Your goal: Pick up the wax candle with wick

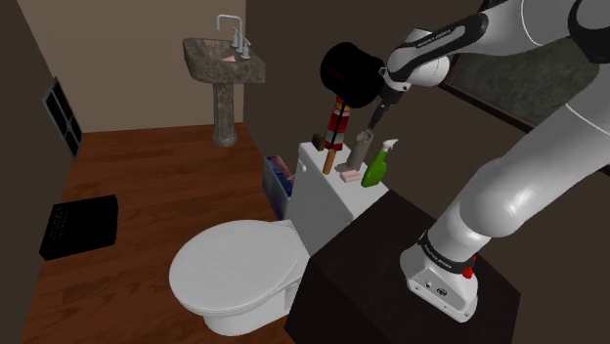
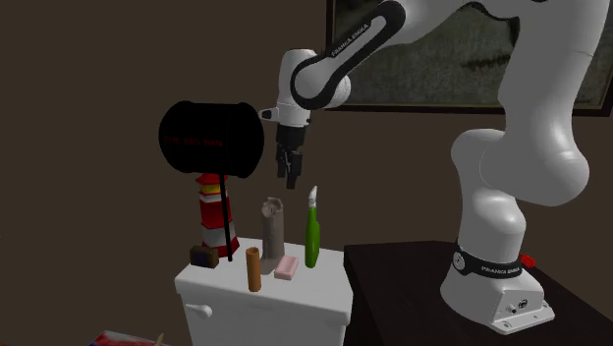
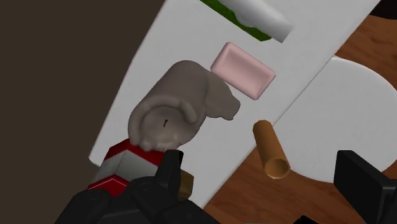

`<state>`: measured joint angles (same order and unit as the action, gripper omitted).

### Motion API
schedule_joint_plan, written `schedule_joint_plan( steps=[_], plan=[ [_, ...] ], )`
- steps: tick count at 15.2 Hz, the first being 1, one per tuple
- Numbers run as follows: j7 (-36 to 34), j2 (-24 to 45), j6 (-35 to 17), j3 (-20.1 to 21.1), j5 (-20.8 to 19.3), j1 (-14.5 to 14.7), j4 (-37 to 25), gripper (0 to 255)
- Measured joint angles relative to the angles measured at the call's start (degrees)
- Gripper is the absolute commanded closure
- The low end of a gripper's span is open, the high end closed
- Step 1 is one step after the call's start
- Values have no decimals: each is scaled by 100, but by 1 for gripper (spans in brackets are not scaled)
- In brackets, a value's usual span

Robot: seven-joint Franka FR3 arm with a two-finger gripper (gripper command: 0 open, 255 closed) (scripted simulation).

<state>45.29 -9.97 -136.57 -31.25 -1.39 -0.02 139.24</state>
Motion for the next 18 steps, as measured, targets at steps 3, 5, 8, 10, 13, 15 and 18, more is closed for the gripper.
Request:
schedule_joint_plan(
  steps=[3,5,8,10,13,15,18],
  plan=[
    [902,740,-298,-312,759,71,-316,0],
    [1476,1261,-332,-378,1340,46,-635,0],
    [2298,2001,-412,-306,2173,-167,-1041,0],
    [2519,2228,-499,-227,2429,-252,-1112,0],
    [2775,2466,-675,-118,2722,-357,-1103,0],
    [2890,2607,-770,-42,2882,-407,-1114,0],
    [2934,2651,-807,-15,2938,-427,-1112,255]
  ],
)
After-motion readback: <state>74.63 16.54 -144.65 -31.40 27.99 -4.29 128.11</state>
